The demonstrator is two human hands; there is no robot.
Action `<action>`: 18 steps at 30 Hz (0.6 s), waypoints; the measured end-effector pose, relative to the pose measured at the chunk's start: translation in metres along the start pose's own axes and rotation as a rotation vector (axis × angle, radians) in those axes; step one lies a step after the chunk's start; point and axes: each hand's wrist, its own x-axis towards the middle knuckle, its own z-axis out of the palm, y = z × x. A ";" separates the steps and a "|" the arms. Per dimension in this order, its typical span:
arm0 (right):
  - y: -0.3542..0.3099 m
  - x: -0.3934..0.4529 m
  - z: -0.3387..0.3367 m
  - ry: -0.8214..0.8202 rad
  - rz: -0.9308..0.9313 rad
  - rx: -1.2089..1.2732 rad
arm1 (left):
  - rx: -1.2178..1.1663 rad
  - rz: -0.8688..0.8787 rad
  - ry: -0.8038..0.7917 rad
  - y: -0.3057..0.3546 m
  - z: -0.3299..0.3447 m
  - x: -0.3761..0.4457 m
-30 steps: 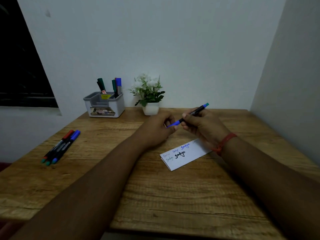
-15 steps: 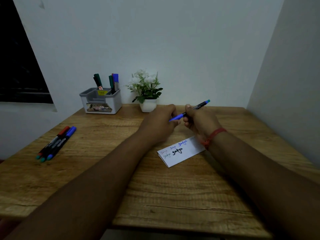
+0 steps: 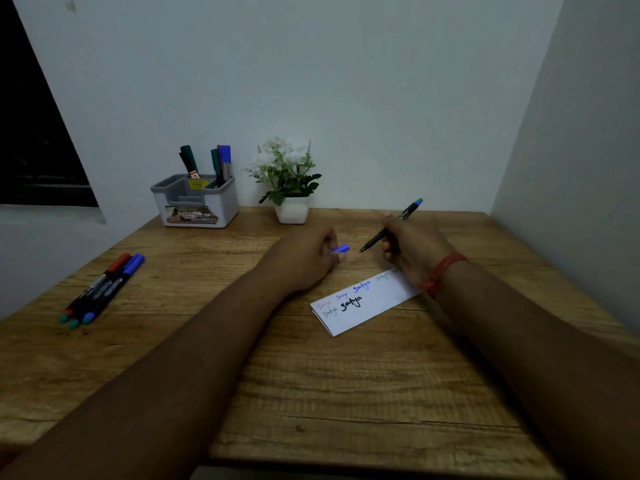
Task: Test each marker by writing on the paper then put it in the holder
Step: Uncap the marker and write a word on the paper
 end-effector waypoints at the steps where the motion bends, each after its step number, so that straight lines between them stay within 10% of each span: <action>1: 0.001 0.000 -0.001 -0.003 -0.013 -0.011 | 0.003 0.005 0.012 -0.001 0.000 0.001; 18: -0.036 -0.039 -0.004 -0.204 -0.271 -0.080 | 0.333 -0.199 -0.322 -0.021 -0.024 -0.002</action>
